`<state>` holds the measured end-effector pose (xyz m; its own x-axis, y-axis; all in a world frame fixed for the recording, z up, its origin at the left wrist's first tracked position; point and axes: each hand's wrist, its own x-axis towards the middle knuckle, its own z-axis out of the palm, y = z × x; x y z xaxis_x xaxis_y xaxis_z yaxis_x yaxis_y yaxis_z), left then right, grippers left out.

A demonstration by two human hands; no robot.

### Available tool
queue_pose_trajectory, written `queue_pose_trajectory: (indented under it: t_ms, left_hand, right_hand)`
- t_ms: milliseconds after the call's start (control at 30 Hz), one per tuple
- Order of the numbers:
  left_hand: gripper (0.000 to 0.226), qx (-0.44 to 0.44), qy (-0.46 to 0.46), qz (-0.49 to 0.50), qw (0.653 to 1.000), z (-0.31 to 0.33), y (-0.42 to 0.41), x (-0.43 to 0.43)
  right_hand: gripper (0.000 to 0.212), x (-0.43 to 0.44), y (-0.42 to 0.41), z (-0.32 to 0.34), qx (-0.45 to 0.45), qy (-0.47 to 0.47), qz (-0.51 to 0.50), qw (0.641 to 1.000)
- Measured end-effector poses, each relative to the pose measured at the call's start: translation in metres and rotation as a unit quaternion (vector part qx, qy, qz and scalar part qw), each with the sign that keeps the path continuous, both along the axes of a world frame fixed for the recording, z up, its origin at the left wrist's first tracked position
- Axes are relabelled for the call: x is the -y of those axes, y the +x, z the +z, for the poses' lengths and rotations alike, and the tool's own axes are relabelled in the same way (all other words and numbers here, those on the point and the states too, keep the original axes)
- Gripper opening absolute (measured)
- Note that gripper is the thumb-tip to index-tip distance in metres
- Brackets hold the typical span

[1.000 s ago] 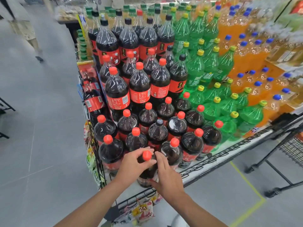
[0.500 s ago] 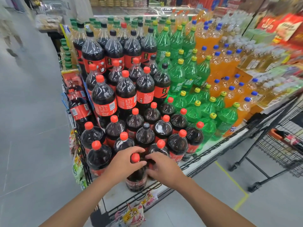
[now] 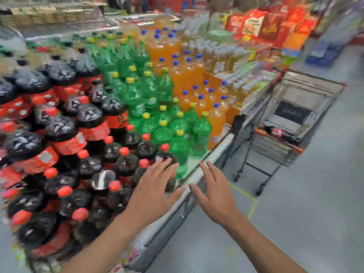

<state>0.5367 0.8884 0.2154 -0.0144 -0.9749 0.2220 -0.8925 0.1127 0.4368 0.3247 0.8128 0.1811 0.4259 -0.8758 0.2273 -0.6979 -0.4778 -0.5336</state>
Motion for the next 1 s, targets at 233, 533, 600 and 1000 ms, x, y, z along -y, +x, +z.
queue_pose_trajectory:
  t_ms: [233,533,600,1000]
  left_hand:
    - [0.081,-0.025,0.087,-0.065,0.994,-0.036,-0.153,0.061]
    - [0.071,-0.045,0.167,-0.113,0.978,-0.064,-0.271,0.115]
    - [0.067,-0.046,0.173,-0.122,0.976,-0.067,-0.284,0.132]
    - [0.05,-0.078,0.171,-0.153,0.97,-0.083,-0.319,0.319]
  right_hand:
    - [0.089,-0.002,-0.181,-0.016,-0.06,0.071,-0.142,0.985]
    - [0.09,0.015,-0.307,-0.032,-0.064,0.131,-0.233,0.961]
    - [0.091,0.027,-0.321,-0.036,-0.063,0.14,-0.245,0.957]
    - [0.088,0.178,-0.363,-0.033,-0.064,0.162,-0.291,0.941]
